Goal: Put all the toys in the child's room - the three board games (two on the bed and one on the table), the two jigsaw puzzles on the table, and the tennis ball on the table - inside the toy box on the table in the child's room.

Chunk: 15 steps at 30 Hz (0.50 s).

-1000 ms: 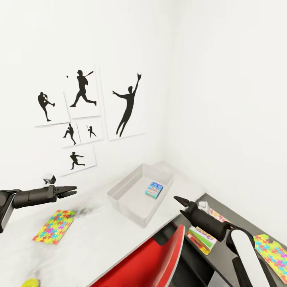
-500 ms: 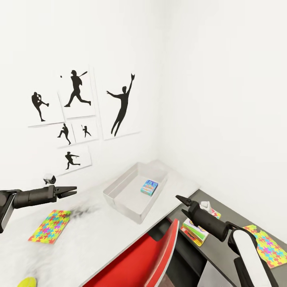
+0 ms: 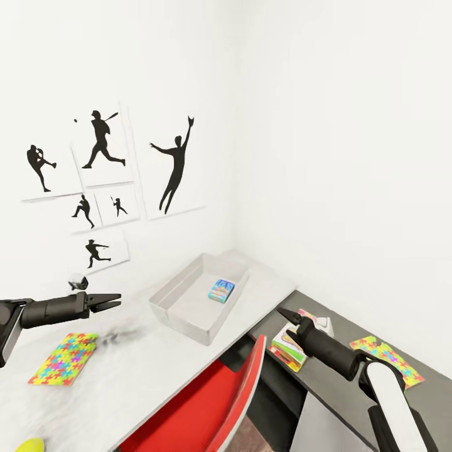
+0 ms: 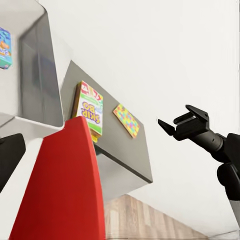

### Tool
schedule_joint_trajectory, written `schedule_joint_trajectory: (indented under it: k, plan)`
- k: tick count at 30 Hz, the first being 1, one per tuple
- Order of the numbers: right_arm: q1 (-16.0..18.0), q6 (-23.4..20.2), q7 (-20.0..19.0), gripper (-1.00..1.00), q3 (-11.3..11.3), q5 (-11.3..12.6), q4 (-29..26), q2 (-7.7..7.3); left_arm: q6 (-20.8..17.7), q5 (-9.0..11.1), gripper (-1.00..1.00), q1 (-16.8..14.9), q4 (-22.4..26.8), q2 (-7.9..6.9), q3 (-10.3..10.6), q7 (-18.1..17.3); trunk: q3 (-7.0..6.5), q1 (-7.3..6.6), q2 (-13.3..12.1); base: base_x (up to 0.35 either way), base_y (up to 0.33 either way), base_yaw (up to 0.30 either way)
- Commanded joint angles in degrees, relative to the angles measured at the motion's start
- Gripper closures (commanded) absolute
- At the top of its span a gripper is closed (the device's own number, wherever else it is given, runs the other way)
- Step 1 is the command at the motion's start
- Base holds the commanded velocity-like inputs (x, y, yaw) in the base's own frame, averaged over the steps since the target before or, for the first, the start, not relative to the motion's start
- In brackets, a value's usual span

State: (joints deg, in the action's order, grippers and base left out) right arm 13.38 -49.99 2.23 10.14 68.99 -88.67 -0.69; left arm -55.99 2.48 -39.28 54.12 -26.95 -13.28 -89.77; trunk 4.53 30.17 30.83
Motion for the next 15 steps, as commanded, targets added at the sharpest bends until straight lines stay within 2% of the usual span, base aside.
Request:
schedule_joint_trajectory:
  k: [1, 15]
  plan:
    - [0.1, -0.3, 0.2, -1.0, 0.1, 0.3, 0.0, 0.0, -0.6, 0.0, -1.0, 0.0, 0.0, -0.03, 0.0, -0.2, 0.12, 0.0, 0.1, -0.211, 0.0, -0.264]
    - [0.1, -0.3, 0.2, -1.0, 0.1, 0.3, 0.1, -0.08, -0.6, 0.0, -1.0, 0.0, 0.0, 0.04, 0.1, -0.2, 0.12, 0.0, 0.1, -0.248, 0.0, -0.267]
